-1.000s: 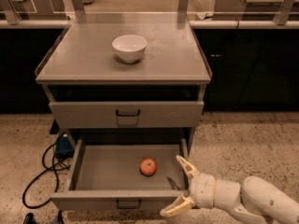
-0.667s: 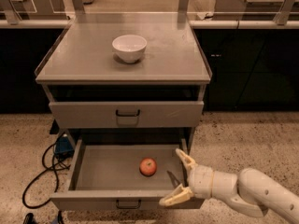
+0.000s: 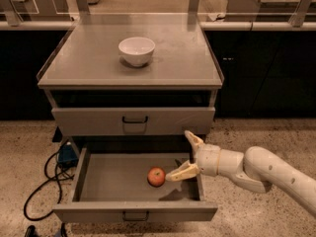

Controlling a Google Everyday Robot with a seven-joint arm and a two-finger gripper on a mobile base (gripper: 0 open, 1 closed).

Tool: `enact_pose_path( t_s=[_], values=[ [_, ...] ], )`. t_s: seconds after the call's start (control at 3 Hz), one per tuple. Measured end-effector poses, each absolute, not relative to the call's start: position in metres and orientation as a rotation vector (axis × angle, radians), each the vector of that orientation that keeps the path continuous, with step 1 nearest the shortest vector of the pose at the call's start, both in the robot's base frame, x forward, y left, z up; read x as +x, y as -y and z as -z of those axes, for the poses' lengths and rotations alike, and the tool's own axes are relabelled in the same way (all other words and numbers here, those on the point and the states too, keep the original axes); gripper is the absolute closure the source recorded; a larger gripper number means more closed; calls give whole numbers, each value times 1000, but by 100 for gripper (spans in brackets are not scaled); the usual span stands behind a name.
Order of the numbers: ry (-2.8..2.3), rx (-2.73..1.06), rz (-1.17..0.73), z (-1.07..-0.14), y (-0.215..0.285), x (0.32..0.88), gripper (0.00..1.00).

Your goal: Pick apple from middle drawer and place on counter

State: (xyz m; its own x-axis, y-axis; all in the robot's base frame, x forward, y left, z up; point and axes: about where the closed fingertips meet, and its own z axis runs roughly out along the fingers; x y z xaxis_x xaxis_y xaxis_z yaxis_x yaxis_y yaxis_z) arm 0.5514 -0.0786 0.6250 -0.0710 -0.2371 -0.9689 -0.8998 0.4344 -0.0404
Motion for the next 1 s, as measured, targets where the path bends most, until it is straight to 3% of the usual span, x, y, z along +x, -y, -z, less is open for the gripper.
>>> enact_pose_path(
  t_s=[1.0],
  values=[
    [-1707,-1148,-597,-616,65,569,0]
  ],
)
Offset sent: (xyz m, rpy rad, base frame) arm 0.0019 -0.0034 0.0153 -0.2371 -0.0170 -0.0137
